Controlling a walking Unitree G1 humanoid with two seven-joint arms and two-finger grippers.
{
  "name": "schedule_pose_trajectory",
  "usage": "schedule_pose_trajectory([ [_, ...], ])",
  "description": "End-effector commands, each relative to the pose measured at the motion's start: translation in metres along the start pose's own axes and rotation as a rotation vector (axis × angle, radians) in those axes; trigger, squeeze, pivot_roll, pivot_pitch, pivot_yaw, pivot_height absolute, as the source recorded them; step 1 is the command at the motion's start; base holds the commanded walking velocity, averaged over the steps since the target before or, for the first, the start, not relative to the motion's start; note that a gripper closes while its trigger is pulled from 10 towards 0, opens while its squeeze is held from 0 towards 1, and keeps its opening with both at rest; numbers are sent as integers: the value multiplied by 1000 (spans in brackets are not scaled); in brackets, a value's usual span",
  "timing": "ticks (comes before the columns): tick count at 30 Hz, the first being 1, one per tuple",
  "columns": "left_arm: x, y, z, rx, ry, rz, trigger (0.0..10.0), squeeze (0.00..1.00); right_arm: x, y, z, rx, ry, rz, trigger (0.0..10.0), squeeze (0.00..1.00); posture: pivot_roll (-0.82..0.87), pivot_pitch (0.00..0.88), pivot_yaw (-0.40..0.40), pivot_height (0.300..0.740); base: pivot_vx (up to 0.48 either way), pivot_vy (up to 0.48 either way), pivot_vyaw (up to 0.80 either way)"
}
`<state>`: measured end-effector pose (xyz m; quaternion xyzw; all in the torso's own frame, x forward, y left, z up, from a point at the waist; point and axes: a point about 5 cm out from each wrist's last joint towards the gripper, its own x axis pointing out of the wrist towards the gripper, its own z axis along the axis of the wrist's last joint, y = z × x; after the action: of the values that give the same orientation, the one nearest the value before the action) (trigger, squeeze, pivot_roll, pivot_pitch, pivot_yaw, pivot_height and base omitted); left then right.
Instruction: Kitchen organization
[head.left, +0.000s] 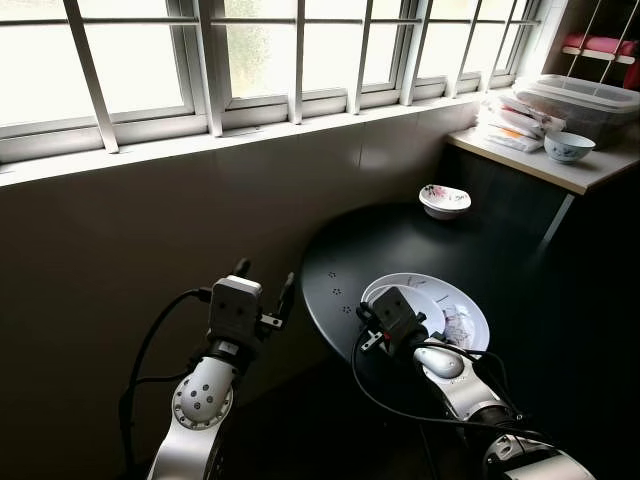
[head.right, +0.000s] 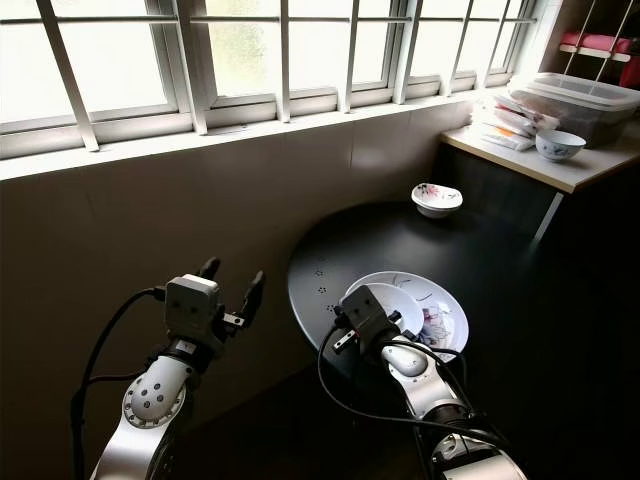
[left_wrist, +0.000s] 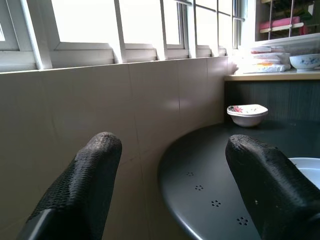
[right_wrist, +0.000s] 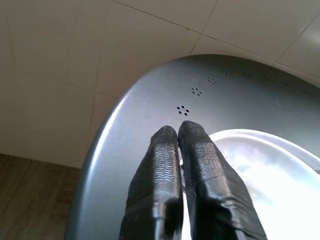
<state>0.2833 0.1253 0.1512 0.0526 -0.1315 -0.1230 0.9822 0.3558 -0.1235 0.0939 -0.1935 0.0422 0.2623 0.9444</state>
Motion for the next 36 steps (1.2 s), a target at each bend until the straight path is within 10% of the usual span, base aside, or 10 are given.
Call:
schedule_pose_trajectory([
  [1, -2, -3, -5, 3, 19, -12, 10000, 0, -1, -7, 1, 17, -2, -32, 0, 0, 130, 0, -63, 740, 0, 0, 0],
  [8, -2, -3, -6, 4, 24, -13, 10000, 0, -1, -7, 5, 11, -31, -67, 0, 0, 129, 0, -61, 740, 0, 0, 0],
  [23, -1, -4, -7, 0, 25, -14, 10000, 0, 3, 7, 43, -389, -217, -44, 0, 0, 120, 0, -59, 740, 0, 0, 0],
  [30, -1, -4, -7, 0, 25, -13, 10000, 0, 4, 6, 36, -265, -161, -72, 0, 0, 122, 0, -61, 740, 0, 0, 0],
  [31, -1, -4, -7, 0, 26, -13, 10000, 0, 4, 3, 35, -226, -149, -101, 4157, 0, 122, 0, -61, 740, 0, 0, 0],
  [32, -1, -4, -7, 1, 26, -13, 10000, 0, 4, 1, 34, -201, -141, -121, 4157, 0, 122, 0, -61, 740, 0, 0, 0],
  [33, -1, -3, -7, 1, 27, -13, 10000, 0, 3, -3, 39, -147, -175, -140, 10000, 1000, 121, 0, -60, 740, 0, 0, 0],
  [36, -1, -4, -8, 0, 27, -15, 10000, 0, 1, -13, 43, -15, -203, -171, 10000, 1000, 118, 0, -58, 740, 0, 0, 0],
])
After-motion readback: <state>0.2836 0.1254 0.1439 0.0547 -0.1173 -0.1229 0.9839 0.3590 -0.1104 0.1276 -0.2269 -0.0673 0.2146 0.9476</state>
